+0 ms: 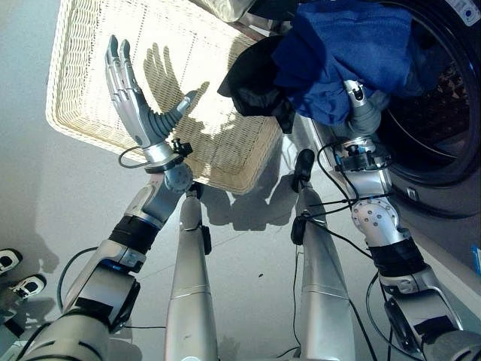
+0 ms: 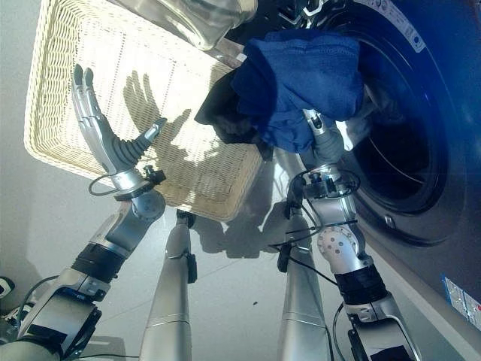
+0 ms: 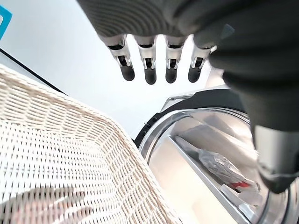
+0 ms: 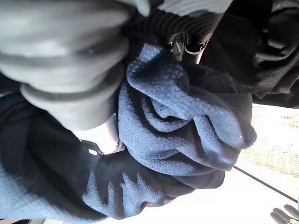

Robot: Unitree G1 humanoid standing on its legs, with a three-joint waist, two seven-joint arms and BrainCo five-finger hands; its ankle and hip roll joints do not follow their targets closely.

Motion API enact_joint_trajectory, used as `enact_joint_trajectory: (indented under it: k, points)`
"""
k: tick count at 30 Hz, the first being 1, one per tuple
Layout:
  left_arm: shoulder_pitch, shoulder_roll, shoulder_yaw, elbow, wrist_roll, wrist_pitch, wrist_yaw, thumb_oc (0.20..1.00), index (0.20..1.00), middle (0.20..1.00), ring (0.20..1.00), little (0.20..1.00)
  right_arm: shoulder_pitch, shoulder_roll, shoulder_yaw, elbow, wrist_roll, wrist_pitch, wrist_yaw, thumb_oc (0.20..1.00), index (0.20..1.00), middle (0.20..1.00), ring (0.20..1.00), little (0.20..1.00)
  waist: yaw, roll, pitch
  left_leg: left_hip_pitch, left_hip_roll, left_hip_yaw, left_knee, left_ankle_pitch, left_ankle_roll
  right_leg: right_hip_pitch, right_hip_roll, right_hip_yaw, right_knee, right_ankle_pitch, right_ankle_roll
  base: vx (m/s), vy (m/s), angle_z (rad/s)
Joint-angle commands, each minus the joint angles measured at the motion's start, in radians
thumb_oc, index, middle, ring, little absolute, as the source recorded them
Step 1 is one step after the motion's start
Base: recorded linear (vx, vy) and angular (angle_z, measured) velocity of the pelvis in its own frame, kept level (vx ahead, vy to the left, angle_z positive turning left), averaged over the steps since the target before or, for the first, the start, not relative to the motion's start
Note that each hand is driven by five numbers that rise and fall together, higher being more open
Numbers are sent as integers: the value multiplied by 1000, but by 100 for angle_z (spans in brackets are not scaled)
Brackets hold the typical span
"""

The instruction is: Put the clothes into the washing machine.

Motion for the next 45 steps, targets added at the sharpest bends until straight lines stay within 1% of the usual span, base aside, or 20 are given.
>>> enact_joint_trajectory:
  k: [1,4,12,14,15,17,20,21,24,26,29,30,32,33,34,36,37,40,43,45]
  points:
    - [0,18,35,-26,5,-20,24,1000,1000,1000,1000,1000,17,-11,-19,-135,-14,-68,32,200,200,200,200,200,-11,18,-14,-34,-67,15,1,33,84,20,34,-59,3,37,72,0,0,0]
    - [-1,25,32,-17,-12,-20,25,1000,1000,1000,1000,1000,14,-16,-30,-139,-29,-77,38,200,200,200,200,200,-13,19,-14,-34,-65,15,1,32,81,21,33,-57,3,36,73,0,0,0]
    - [-6,26,34,4,-32,-28,12,1000,1000,1000,1000,1000,7,-21,-33,-101,-27,-13,-6,200,200,200,200,200,-16,17,-14,-33,-64,17,3,34,81,21,37,-55,4,38,72,0,0,0]
    - [-4,22,28,24,-64,-68,-16,1000,1000,1000,1000,1000,7,-29,-33,-52,-10,15,-21,200,200,200,200,200,-16,20,-14,-32,-63,19,8,33,78,21,36,-53,10,35,72,0,0,0]
    - [-10,20,17,49,-105,-106,-38,1000,1000,1000,1000,1000,-3,-37,-25,-5,8,32,-46,200,200,200,200,200,-15,21,-14,-30,-61,21,10,32,76,23,36,-54,13,34,72,0,0,0]
    - [-18,9,10,79,-141,-140,-57,1000,1000,1000,1000,1000,-20,-48,-18,59,25,49,-69,200,200,200,200,200,-14,22,-14,-27,-61,24,11,33,76,25,38,-54,13,34,71,0,0,0]
    - [-32,4,-1,115,-184,-155,-73,1000,1000,1000,1000,1000,-42,-72,-13,147,58,58,-94,200,200,200,200,200,-13,25,-14,-24,-60,26,11,33,74,29,39,-54,12,34,71,0,0,0]
    - [-51,6,-16,163,-217,-170,-87,1000,1000,1000,1000,1000,-66,-100,-9,251,102,64,-116,200,200,200,200,200,-11,26,-14,-23,-58,27,15,32,71,32,38,-55,15,33,71,0,0,0]
    - [-82,8,-38,221,-241,-180,-98,1000,1000,1000,1000,1000,-111,-136,-3,377,147,62,-138,200,200,200,200,200,-9,28,-14,-22,-56,28,18,31,69,33,39,-57,15,32,70,0,0,0]
    - [-117,15,-68,270,-260,-170,-114,1000,1000,1000,1000,1000,-157,-171,3,491,209,34,-187,200,200,200,200,200,-7,29,-14,-22,-53,30,23,27,67,35,42,-57,16,31,68,0,0,0]
    - [-129,23,-82,300,-271,-175,-122,1000,1000,1000,1000,1000,-179,-192,-5,563,242,20,-194,200,200,200,200,200,-5,29,-14,-23,-50,29,29,25,66,35,41,-59,21,31,68,2,-5,-1]
    - [-156,43,-106,345,-299,-172,-143,1000,1000,1000,1000,1000,-236,-246,-16,675,272,-47,-260,200,200,200,200,200,-3,27,-14,-24,-47,29,40,17,63,40,42,-63,22,31,70,8,-27,-3]
    - [-170,77,-135,400,-328,-187,-164,1000,1000,1000,1000,1000,-328,-321,-34,828,325,-130,-332,200,200,200,200,200,-2,17,-14,-24,-37,28,52,2,62,48,47,-70,17,32,72,6,-109,-10]
    - [-171,100,-155,417,-334,-188,-172,1000,1000,1000,1000,1000,-397,-373,-33,899,333,-243,-410,200,200,200,200,200,2,7,-14,-30,-32,22,56,-9,65,51,54,-76,10,34,74,0,-130,-10]
    - [-171,100,-155,417,-334,-188,-172,1000,1000,1000,1000,1000,-397,-373,-33,899,333,-243,-410,200,200,200,200,200,2,7,-14,-30,-32,22,56,-9,65,51,54,-76,10,34,74,-2,-109,-9]
    - [-154,128,-170,414,-345,-192,-167,1000,1000,1000,1000,1000,-455,-429,-20,906,293,-338,-519,200,200,200,200,200,5,-3,-14,-36,-30,13,53,-16,66,53,61,-82,-4,36,74,-9,-48,-9]
    - [-129,156,-184,399,-366,-188,-163,1000,1000,1000,1000,1000,-481,-490,-26,877,228,-387,-618,200,200,200,200,200,2,-13,-14,-34,-30,6,47,-22,68,56,67,-83,-13,39,74,0,0,0]
    - [-106,188,-190,397,-390,-183,-174,1000,1000,1000,1000,1000,-505,-577,-25,861,143,-411,-719,200,200,200,200,200,-2,-30,-14,-29,-30,-4,55,-33,75,63,75,-83,-9,36,73,-4,-6,1]
    - [-101,202,-183,411,-397,-190,-194,1000,1000,1000,1000,1000,-504,-623,-29,864,121,-398,-731,200,200,200,200,200,-6,-42,-14,-25,-33,-9,60,-39,81,69,79,-84,-7,33,71,0,0,0]
    - [-104,209,-180,418,-403,-187,-212,1000,1000,1000,1000,1000,-496,-641,-28,879,125,-370,-707,416,416,416,416,416,-6,-48,-14,-22,-35,-13,62,-42,86,74,81,-86,-6,31,69,0,0,0]
